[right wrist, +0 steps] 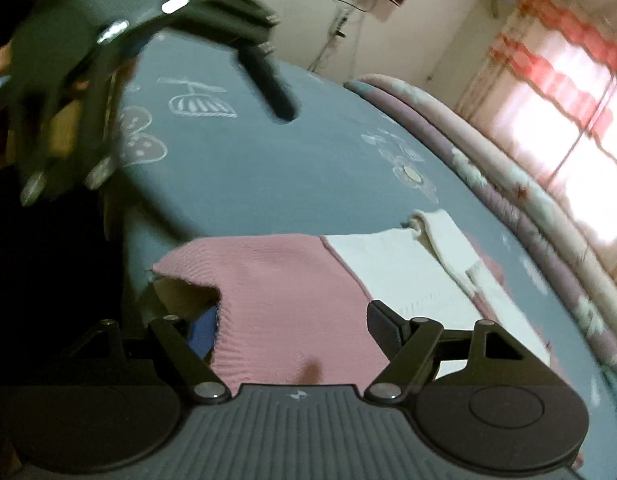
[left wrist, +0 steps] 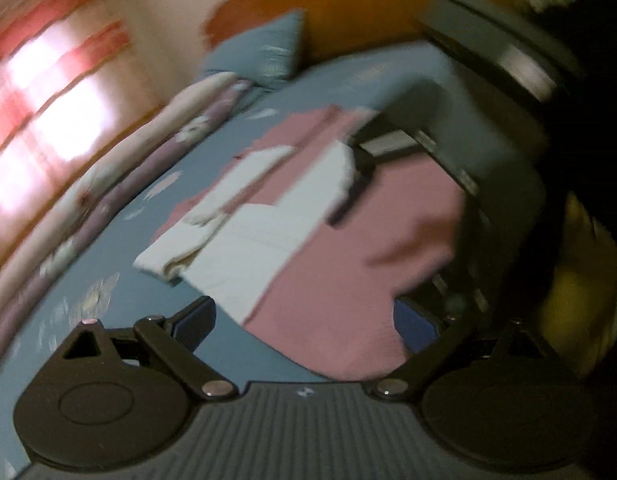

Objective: Fold clothes
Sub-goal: 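Bring both open grippers together onto the pink ribbed hem edge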

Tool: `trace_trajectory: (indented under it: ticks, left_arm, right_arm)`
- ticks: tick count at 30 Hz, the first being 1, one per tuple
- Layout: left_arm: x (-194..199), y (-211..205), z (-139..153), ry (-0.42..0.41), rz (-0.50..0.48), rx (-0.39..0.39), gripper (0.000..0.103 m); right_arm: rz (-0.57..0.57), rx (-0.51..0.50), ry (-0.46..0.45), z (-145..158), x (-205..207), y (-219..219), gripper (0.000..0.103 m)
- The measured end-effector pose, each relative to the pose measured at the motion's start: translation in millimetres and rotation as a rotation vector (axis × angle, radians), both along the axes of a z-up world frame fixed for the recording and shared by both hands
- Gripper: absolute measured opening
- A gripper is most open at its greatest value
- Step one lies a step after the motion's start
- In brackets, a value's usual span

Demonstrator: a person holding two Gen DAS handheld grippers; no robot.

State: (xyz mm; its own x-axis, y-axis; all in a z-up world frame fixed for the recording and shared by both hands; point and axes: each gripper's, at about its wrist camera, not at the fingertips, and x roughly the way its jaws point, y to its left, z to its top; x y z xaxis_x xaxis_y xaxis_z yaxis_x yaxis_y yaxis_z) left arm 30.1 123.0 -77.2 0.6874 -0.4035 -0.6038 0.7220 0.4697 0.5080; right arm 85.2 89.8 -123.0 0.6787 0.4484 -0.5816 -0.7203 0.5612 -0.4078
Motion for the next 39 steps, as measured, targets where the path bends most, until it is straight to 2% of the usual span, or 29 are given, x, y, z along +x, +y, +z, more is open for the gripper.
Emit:
trace_trajectory:
  ticks: [4,6,8,9,11,19,21,23,24,27,33,39]
  left_arm:
    - [-13,-16,-25,-0.009,-0.072,0.201,0.096]
    - [-18,-20,-36,-0.010,-0.085,0.272,0.096]
    - [-22,-21,-41,-0.007,-0.082,0.293,0.096]
    - [-22,-20,-41,-0.006,-0.074,0.284,0.096]
    - [-21,-19,-38,-0.003,-0.057,0.258,0.096]
    - [-18,-15,-22,-0.004,-0.022,0.192,0.096]
    - [-19,-15,-21,-0.002,-0.027,0.187,0.096]
    - [-21,-14,-22,-0.003,-0.030,0.187,0.096]
    - [-23,-14,-22,-0.003,-0.033,0.188,0.096]
    - [-30,-12,-23,-0.019,-0.045,0.191,0.096]
    - [-30,-18,-32,-0.149,-0.077,0.225,0.096]
    - [-12,-31,-41,-0.267,-0.026,0.245,0.096]
  right_arm:
    - [0.062,-0.012,0.016,-1,-8,0,0.081]
    - [0.095,-0.037,0.010,-6,-13,3,0.081]
    - [0.124,-0.066,-0.007,-10,-18,6,0.080]
    - [0.140,-0.084,-0.012,-12,-21,8,0.079]
    - [0.165,-0.115,-0.022,-14,-24,11,0.070]
    - [0.254,-0.227,-0.045,-14,-32,30,0.059]
    - [0.289,-0.263,-0.053,-14,-35,36,0.051]
    - [0.309,-0.279,-0.030,-13,-34,42,0.024]
    - [0.311,-0.291,-0.025,-14,-34,44,0.016]
    - [0.293,-0.301,-0.037,-15,-33,45,0.012]
    - [0.206,-0.120,0.113,8,-8,32,0.012]
    - [0.148,0.000,0.188,24,12,17,0.012]
